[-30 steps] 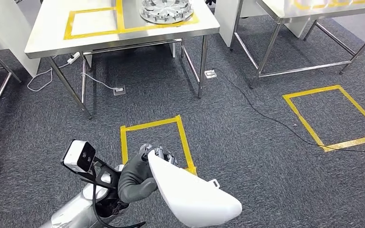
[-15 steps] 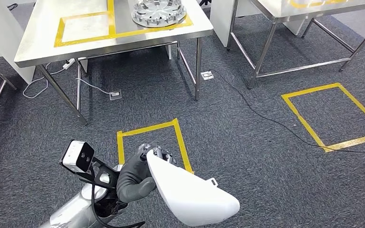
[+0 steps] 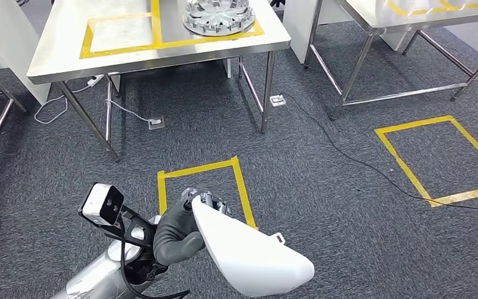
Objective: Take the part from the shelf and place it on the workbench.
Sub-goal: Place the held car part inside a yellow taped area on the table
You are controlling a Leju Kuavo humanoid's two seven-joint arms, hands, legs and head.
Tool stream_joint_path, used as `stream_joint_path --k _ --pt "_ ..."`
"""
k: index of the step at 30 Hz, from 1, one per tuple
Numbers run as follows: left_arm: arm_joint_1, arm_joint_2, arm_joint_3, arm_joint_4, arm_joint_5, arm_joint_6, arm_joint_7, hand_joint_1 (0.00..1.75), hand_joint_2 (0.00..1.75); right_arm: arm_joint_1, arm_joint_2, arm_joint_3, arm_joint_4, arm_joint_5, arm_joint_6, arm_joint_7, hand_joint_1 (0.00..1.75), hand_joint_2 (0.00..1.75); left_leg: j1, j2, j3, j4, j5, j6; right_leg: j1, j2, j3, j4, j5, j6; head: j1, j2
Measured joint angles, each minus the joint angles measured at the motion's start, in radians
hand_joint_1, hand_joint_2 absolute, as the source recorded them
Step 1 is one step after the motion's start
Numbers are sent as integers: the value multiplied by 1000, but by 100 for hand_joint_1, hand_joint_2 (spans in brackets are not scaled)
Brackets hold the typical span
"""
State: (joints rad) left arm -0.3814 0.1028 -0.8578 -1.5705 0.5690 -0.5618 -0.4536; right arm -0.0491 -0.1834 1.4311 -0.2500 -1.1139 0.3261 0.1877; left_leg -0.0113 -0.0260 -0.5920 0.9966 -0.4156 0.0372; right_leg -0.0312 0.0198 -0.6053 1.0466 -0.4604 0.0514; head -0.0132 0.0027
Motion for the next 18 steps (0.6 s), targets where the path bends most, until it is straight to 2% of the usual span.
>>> stream_joint_path --k 1,3,5,7,9,10,11,12,13,15,16,17,18 --pt "0 -1 0 0 1 -1 0 175 175 0 0 0 0 1 1 0 0 0 -2 -3 -3 6 -4 -5 0 3 15 -29 11 -7 0 0" --pt "-1 -1 0 0 2 -2 0 175 175 -2 1 1 0 4 3 0 0 0 -3 -9 -6 11 -8 -12 3 -3 19 -34 15 -27 -1 0" --pt "-1 -1 1 0 4 -3 0 175 175 -5 1 2 1 8 6 0 0 0 2 -5 -11 25 -17 -21 1 -12 21 -35 17 -38 -2 0" --pt "-2 -1 1 0 6 -4 -1 175 175 -5 1 5 2 10 9 0 0 0 7 7 -45 104 -64 -33 -2 -22 24 -36 16 -46 -4 0" --pt "-1 0 1 0 6 -4 -1 175 175 -5 0 6 4 11 10 0 0 0 14 15 -111 239 -127 -42 0 -35 25 -36 14 -51 -5 0" --pt "0 1 1 0 6 -4 -1 175 175 -5 0 7 5 11 10 0 0 0 16 17 -137 288 -142 -44 1 -41 25 -36 14 -52 -5 0" --pt "1 1 1 0 6 -4 -1 175 175 -5 0 7 6 12 10 0 0 0 17 19 -146 302 -138 -44 2 -49 25 -36 13 -53 -5 0" --pt "1 2 1 0 6 -4 -1 175 175 -6 1 7 6 12 10 0 0 0 18 23 -134 275 -117 -42 3 -56 26 -36 11 -53 -5 0" --pt "0 2 1 0 6 -4 -1 175 175 -6 1 7 6 12 10 0 0 0 16 32 -103 213 -84 -37 4 -64 29 -36 10 -52 -5 0" --pt "-3 2 1 -1 6 -4 -1 175 175 -7 4 7 6 12 10 0 0 0 8 72 -32 75 -32 -23 9 -77 34 -36 6 -49 -5 0" --pt "-5 1 2 -1 6 -4 -2 175 175 -7 5 7 6 12 10 0 0 0 3 86 -12 34 -22 -16 11 -85 36 -36 5 -45 -5 0" --pt "-7 1 2 -2 6 -5 -2 175 175 -7 6 7 6 12 10 0 0 0 -2 91 -5 19 -22 -12 11 -93 37 -37 3 -40 -5 0" --pt "-7 1 2 -2 6 -5 -2 175 175 -8 7 7 6 11 10 0 0 0 -5 80 -7 17 -22 -8 12 -102 39 -40 2 -35 -5 0"
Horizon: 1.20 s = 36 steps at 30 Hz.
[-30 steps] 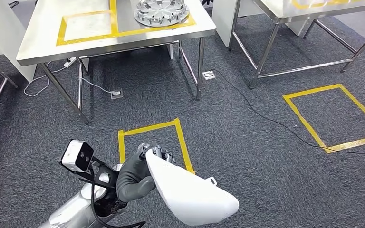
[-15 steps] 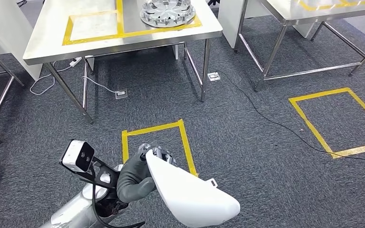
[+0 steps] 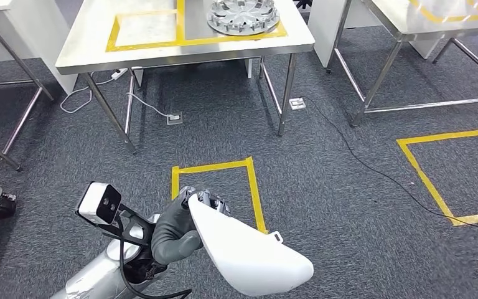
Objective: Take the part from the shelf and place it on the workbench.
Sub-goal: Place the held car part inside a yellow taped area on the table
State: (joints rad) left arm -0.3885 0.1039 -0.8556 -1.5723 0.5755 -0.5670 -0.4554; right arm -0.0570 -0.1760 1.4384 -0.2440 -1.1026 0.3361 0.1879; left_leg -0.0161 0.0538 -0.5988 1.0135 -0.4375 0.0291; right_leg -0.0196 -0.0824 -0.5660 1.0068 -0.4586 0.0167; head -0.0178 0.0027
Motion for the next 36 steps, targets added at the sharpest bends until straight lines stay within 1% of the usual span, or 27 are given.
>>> stream_joint_path --k 1,2,3,5,7,8,9,11,12,13,14,15,17,18,19,21,22,23,24,25,27,28,29,31,33,34,36 --pt "0 0 0 -1 0 -1 0 175 175 -1 1 0 0 0 0 0 0 0 1 -12 4 -8 5 6 -1 -7 1 -2 -1 6 0 0" --pt "0 0 1 -2 0 -1 0 175 175 -2 1 0 0 -1 0 1 0 0 3 -24 10 -19 12 12 -2 -1 2 0 -4 10 1 0" --pt "-1 -1 1 -3 1 -3 0 175 175 -3 2 0 1 -1 0 1 0 0 6 -34 16 -30 20 18 -2 14 -5 17 -14 11 1 0" --pt "-3 -3 -1 -4 1 -5 -1 175 175 -2 2 0 2 -2 -1 3 0 0 8 -52 24 -42 29 25 -4 57 -53 117 -58 5 6 0" --pt "0 -4 -3 -4 1 -5 -1 175 175 -2 2 0 3 -5 -5 7 0 0 6 -70 24 -41 29 28 -5 75 -126 247 -102 3 10 0" --pt "2 -4 -3 -4 1 -6 -1 175 175 -2 2 0 4 -7 -7 9 0 0 5 -78 24 -41 28 28 -5 77 -146 276 -104 7 10 0" --pt "3 -4 -3 -4 1 -6 -1 175 175 -2 2 0 4 -9 -8 10 0 0 5 -85 24 -39 27 28 -5 77 -148 264 -89 15 10 0" --pt "3 -4 -3 -4 4 -6 -1 175 175 -2 2 0 5 -10 -10 11 0 0 5 -96 25 -32 20 23 -6 78 -95 131 -25 31 10 0" --pt "3 -4 -3 -4 7 -6 -1 175 175 -2 2 0 6 -11 -10 11 0 0 3 -100 24 -26 15 18 -5 79 -65 64 3 31 10 0" --pt "3 -4 -3 -4 9 -6 0 175 175 -3 2 0 6 -11 -11 11 0 0 1 -102 22 -20 9 13 -4 80 -42 16 22 27 10 0" --pt "3 -4 -3 -4 11 -6 0 175 175 -3 2 0 6 -12 -12 11 0 0 -1 -104 21 -16 5 9 -3 81 -33 -3 29 19 9 0" --pt "3 -3 -3 -4 12 -6 0 175 175 -3 2 0 6 -12 -12 11 0 0 -2 -104 20 -14 2 5 0 81 -31 -4 31 10 9 0" --pt "3 -2 -2 -5 13 -6 0 175 175 -4 4 0 6 -13 -12 11 0 0 0 -100 19 -8 -6 -3 -4 81 -28 -6 32 -2 9 0" --pt "2 -2 -2 -5 13 -6 0 175 175 -4 5 0 7 -13 -14 11 0 0 2 -93 13 10 -19 -10 -6 80 -25 -7 31 -8 7 0" --pt "2 -1 -2 -5 13 -6 0 175 175 -4 6 0 7 -13 -15 11 0 0 5 -85 -4 49 -42 -17 -10 79 -22 -8 31 -13 5 0" --pt "2 0 -2 -5 13 -5 0 175 175 -3 5 0 8 -15 -19 10 0 0 13 -69 -67 176 -104 -29 -8 78 -20 -8 28 -20 0 0" --pt "3 0 -2 -5 13 -5 0 175 175 -3 5 -1 8 -16 -19 10 0 0 18 -65 -101 239 -126 -34 -7 78 -19 -8 27 -21 0 0" --pt "4 2 -2 -5 13 -4 1 175 175 -2 5 -1 8 -17 -20 10 0 0 21 -63 -123 275 -131 -36 -6 78 -19 -8 26 -22 0 0" --pt "5 2 -2 -5 13 -3 1 175 175 -2 5 -1 8 -18 -21 10 0 0 23 -61 -126 272 -116 -36 -5 78 -18 -8 25 -21 0 0" --pt "4 3 -2 -5 13 -2 1 175 175 -2 6 -1 8 -18 -21 10 0 0 23 -59 -107 229 -84 -33 -5 78 -15 -8 24 -21 0 0" --pt "2 4 -2 -6 12 -1 1 175 175 -3 8 -1 8 -18 -23 9 0 0 18 -52 -39 86 -16 -19 -2 78 -9 -8 21 -18 1 0" --pt "0 4 -2 -6 12 0 1 175 175 -3 9 -1 8 -19 -24 9 0 0 14 -48 -13 32 2 -11 -1 78 -8 -9 20 -15 1 0" --pt "-2 4 -2 -6 11 1 1 175 175 -3 10 -1 8 -19 -25 9 0 0 9 -44 2 1 8 -5 -1 77 -8 -9 18 -11 1 0" --pt "-4 5 -1 -8 8 3 2 175 175 -3 11 -1 8 -20 -26 8 0 0 3 -46 5 -12 5 3 -1 73 -6 -12 15 0 0 0" --pt "-4 5 -1 -10 6 5 3 175 175 -4 10 -1 9 -19 -26 7 0 0 7 -51 17 -27 12 14 -1 69 -12 0 8 7 1 0" --pt "-5 4 -1 -12 5 6 3 175 175 -4 10 -1 9 -19 -26 6 0 0 10 -53 24 -36 16 19 0 70 -27 33 -7 6 3 0" --pt "-6 3 -2 -13 2 8 3 175 175 -3 9 -1 9 -19 -27 6 0 0 11 -57 30 -42 19 27 0 74 -93 159 -57 0 5 0"
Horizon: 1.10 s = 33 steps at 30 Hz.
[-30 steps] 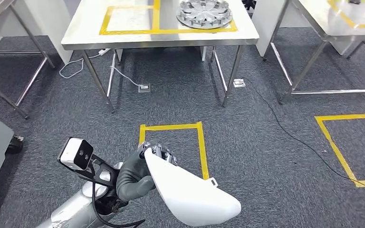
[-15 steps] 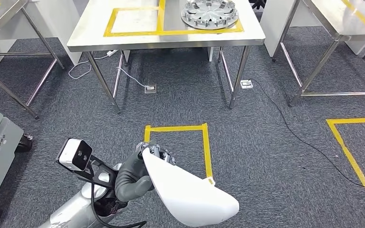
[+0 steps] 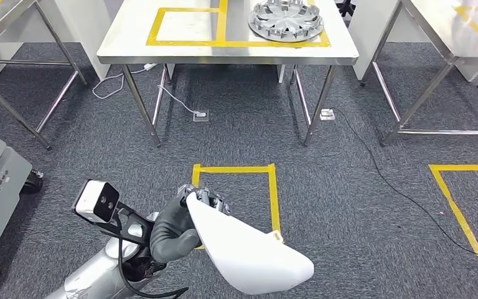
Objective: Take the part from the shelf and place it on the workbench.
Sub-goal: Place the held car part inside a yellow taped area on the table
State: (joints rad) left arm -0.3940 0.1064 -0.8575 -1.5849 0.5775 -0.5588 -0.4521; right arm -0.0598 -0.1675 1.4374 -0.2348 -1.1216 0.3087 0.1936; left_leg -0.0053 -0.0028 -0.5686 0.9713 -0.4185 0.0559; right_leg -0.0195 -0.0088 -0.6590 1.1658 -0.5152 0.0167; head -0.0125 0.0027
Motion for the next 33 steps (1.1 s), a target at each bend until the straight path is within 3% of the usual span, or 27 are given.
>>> stream_joint_path --k 2,3,4,5,6,7,9,11,13,14,16,17,18,19,20,21,23,25,28,29,31,33 --pt "4 -1 -1 0 -2 2 0 175 175 0 -1 0 0 1 -2 0 0 0 -2 -5 1 1 -3 1 -2 2 -68 116 -32 3 1 0" --pt "5 -1 -1 0 -3 2 0 175 175 1 -2 0 0 2 -2 0 0 0 -3 -8 3 2 -5 1 -3 2 -78 123 -25 10 1 0" --pt "6 -1 -1 0 -3 2 0 175 175 1 -3 0 1 2 -2 0 0 0 -2 -11 6 4 -9 -1 -4 2 -67 88 -2 20 2 0" --pt "6 -1 -1 0 -3 2 0 175 175 1 -4 0 2 2 -2 0 0 0 -1 -14 9 8 -15 -5 -6 2 -38 18 32 30 2 0" --pt "6 -1 -1 0 -4 2 0 175 175 1 -5 0 2 3 -2 0 0 0 -3 -16 10 14 -22 -10 -7 2 -5 -56 63 36 2 0" --pt "6 -1 -1 0 -5 2 0 175 175 0 -5 0 3 3 -2 0 0 0 -5 -18 11 21 -30 -16 -8 3 23 -115 85 35 2 0" --pt "7 -1 0 0 -8 2 0 175 175 -1 -6 0 3 4 -2 0 0 0 -8 -19 10 29 -43 -26 -5 4 47 -159 97 20 2 0" --pt "7 -1 1 0 -10 2 0 175 175 -3 -5 0 3 4 -1 1 0 0 -5 -19 12 31 -51 -34 -4 5 52 -160 94 4 1 0" --pt "7 -1 2 -2 -10 2 0 175 175 -3 -4 0 3 4 0 2 0 0 -1 -14 -2 68 -74 -45 -9 5 62 -162 88 -9 0 0" --pt "7 -1 3 -2 -10 2 -1 175 175 -3 -3 0 4 4 0 3 0 0 2 -12 -25 115 -96 -52 -11 5 68 -162 84 -15 -2 0" --pt "9 1 3 -3 -10 1 -1 175 175 -2 -4 0 4 3 2 4 0 0 9 -9 -102 253 -145 -62 -9 5 76 -162 76 -23 -4 0" --pt "11 2 3 -2 -10 1 -1 175 175 -2 -4 0 4 4 3 4 0 0 11 -7 -139 308 -156 -65 -8 5 80 -162 72 -25 -4 0" --pt "12 4 3 -2 -10 1 -1 175 175 -1 -4 0 4 4 4 4 0 0 13 -6 -161 330 -147 -65 -6 6 85 -162 68 -25 -4 0" --pt "13 4 3 -2 -10 1 -1 175 175 0 -4 0 4 4 4 4 0 0 13 -4 -163 310 -118 -62 -4 6 92 -162 63 -25 -4 0" --pt "12 4 3 -2 -10 1 -1 175 175 0 -4 0 4 5 4 4 0 0 12 -3 -144 254 -74 -56 -2 7 100 -163 58 -24 -4 0" --pt "11 5 4 -3 -10 1 -1 175 175 0 -2 0 4 5 5 5 0 0 8 -2 -116 179 -29 -45 -2 8 108 -164 52 -23 -4 0" --pt "9 4 5 -3 -11 1 -1 175 175 -1 2 0 4 4 5 5 0 0 -3 3 -67 67 16 -21 1 8 116 -165 43 -17 -2 0" --pt "8 4 6 -3 -11 1 -2 175 175 -2 5 0 5 4 5 6 0 0 -12 5 -55 40 10 -9 0 6 117 -168 38 -6 -1 0" --pt "8 3 7 -4 -12 1 -3 175 175 -4 4 0 6 4 5 7 0 0 -8 1 -24 8 13 -3 1 3 113 -150 25 4 -1 0" --pt "7 1 8 -5 -12 0 -3 175 175 -5 3 0 6 4 6 7 0 0 -4 1 -11 -3 14 -1 2 4 93 -111 11 4 0 0" --pt "6 0 6 -5 -13 0 -3 175 175 -6 0 -1 6 3 6 7 0 0 -3 1 -1 -8 9 2 0 6 14 19 -29 2 0 0" --pt "10 -1 4 -4 -13 0 -3 175 175 -5 -3 -1 7 3 6 7 0 0 -4 -3 4 -6 0 2 -2 6 -57 108 -39 11 0 0"
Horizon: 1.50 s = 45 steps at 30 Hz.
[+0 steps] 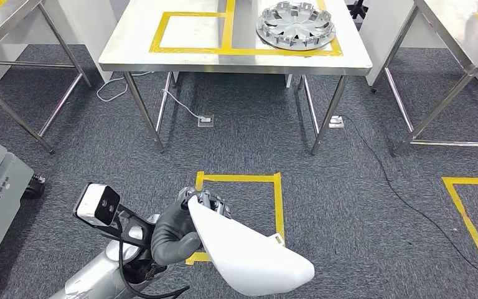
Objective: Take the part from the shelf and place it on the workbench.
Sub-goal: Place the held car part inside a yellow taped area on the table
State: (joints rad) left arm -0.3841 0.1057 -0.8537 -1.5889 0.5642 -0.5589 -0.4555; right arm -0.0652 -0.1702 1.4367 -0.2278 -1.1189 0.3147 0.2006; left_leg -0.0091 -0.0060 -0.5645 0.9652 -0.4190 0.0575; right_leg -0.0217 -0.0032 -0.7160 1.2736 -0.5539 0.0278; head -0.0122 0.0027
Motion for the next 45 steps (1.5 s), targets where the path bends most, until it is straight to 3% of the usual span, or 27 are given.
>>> stream_joint_path --k 1,2,3,4,6,8,10,12,14,15,16,17,19,20,22,25,27,30,31,32,34,35,37,38,41,42,45 --pt "1 0 -1 0 0 0 0 175 175 1 -2 0 0 1 0 1 0 0 1 -3 5 2 -6 -2 -1 0 -8 -11 20 10 0 0" --pt "2 0 -1 1 0 0 0 175 175 1 -3 0 1 1 0 1 0 0 2 -6 11 6 -14 -5 -3 0 6 -61 55 21 0 0" --pt "2 0 -1 1 0 0 0 175 175 1 -5 0 1 2 0 2 0 0 3 -7 17 11 -24 -10 -6 0 33 -136 96 32 1 0" --pt "2 0 -1 1 0 0 0 175 175 1 -6 0 1 2 0 2 0 0 1 -9 21 19 -36 -16 -6 0 61 -200 126 36 2 0" --pt "1 0 -1 1 -1 0 0 175 175 -1 -6 0 2 2 0 2 0 0 -4 -9 24 31 -55 -27 -5 1 93 -265 149 20 2 0" --pt "0 0 -1 2 -2 -1 -1 175 175 -3 -5 0 2 2 -1 2 0 0 -3 -8 26 34 -65 -35 -3 2 97 -266 143 -5 1 0" --pt "-1 0 0 1 -2 -1 -2 175 175 -2 -3 0 2 3 -4 2 0 0 2 -6 19 57 -82 -45 -6 3 105 -268 136 -19 0 0" --pt "-1 0 0 2 -3 -1 -3 175 175 -1 -2 0 2 5 -7 2 0 0 7 -3 -30 155 -125 -57 -8 3 116 -269 128 -31 0 0" --pt "0 1 0 4 -3 -1 -3 175 175 -1 -2 0 2 6 -9 2 0 0 12 -1 -113 294 -167 -64 -6 4 125 -269 119 -38 -1 0" --pt "1 2 0 6 -4 -1 -3 175 175 -1 -2 0 2 6 -9 2 0 0 14 0 -145 335 -169 -65 -4 4 131 -269 114 -39 -1 0" --pt "2 2 0 7 -4 -1 -3 175 175 0 -2 0 2 7 -9 2 0 0 15 0 -159 337 -149 -63 -2 5 138 -269 109 -39 -1 0" --pt "2 3 0 8 -4 -1 -4 175 175 0 -2 0 2 7 -9 2 0 0 15 0 -153 299 -111 -59 -1 6 147 -269 103 -38 -1 0" --pt "0 3 0 9 -5 -1 -4 175 175 -1 1 0 1 8 -9 0 0 0 8 1 -103 161 -21 -39 4 8 167 -270 90 -36 0 0" --pt "-2 3 1 9 -5 -1 -4 175 175 -2 3 0 1 8 -9 -1 0 0 4 2 -78 101 3 -28 6 9 173 -271 85 -33 1 0" --pt "-5 3 1 9 -5 -2 -4 175 175 -4 6 0 1 8 -9 -2 0 0 -4 5 -56 52 6 -13 7 9 176 -273 78 -25 2 0" --pt "-7 -1 3 8 -5 -6 -5 175 175 -5 6 0 2 7 -8 -2 0 0 0 2 -28 21 6 -6 8 5 179 -270 68 -12 2 0" --pt "-10 -7 2 8 -5 -8 -5 175 175 -5 5 0 2 5 -8 -2 0 0 5 2 -5 -1 10 -2 9 3 139 -195 40 -13 4 0" --pt "-11 -12 -2 10 -6 -10 -5 175 175 -5 5 0 2 5 -8 -2 0 0 3 1 5 -3 -1 2 4 3 12 -6 -5 -7 5 0" --pt "-10 -12 -3 10 -6 -11 -5 175 175 -4 4 0 3 5 -8 -2 0 0 3 -1 10 -3 -7 1 2 3 -10 10 5 1 5 0" --pt "-9 -12 -4 11 -6 -12 -5 175 175 -2 4 0 3 4 -8 -2 0 0 4 -4 16 -2 -14 -2 -1 3 -10 -16 31 13 6 0" --pt "-10 -13 -4 12 -6 -16 -5 175 175 0 3 0 4 1 -8 -2 0 0 5 -7 30 6 -33 -12 -9 2 38 -153 106 36 7 0" --pt "-10 -13 -4 13 -6 -17 -5 175 175 0 3 0 4 -1 -8 -2 0 0 3 -8 33 14 -46 -18 -12 1 66 -214 133 36 8 0" --pt "-12 -14 -4 14 -6 -18 -5 175 175 -2 4 -1 6 -4 -8 -2 0 0 0 -7 33 27 -69 -29 -10 -1 93 -267 148 18 6 0" --pt "-13 -14 -4 14 -6 -18 -5 175 175 -2 4 -1 6 -4 -8 -2 0 0 0 -7 34 30 -78 -35 -7 0 97 -267 143 4 4 0" --pt "-15 -15 -3 13 -6 -19 -5 175 175 -1 7 -2 7 -4 -7 -3 0 0 9 -3 26 67 -102 -51 -10 3 111 -269 132 -19 2 0" --pt "-15 -15 -3 13 -6 -19 -5 175 175 -1 7 -3 7 -4 -6 -3 0 0 12 -2 2 114 -123 -57 -13 4 119 -270 127 -25 0 0" --pt "-12 -13 -4 13 -6 -19 -5 175 175 1 7 -4 8 -4 -7 -3 0 0 19 0 -125 314 -183 -70 -10 5 140 -269 106 -33 -1 0"
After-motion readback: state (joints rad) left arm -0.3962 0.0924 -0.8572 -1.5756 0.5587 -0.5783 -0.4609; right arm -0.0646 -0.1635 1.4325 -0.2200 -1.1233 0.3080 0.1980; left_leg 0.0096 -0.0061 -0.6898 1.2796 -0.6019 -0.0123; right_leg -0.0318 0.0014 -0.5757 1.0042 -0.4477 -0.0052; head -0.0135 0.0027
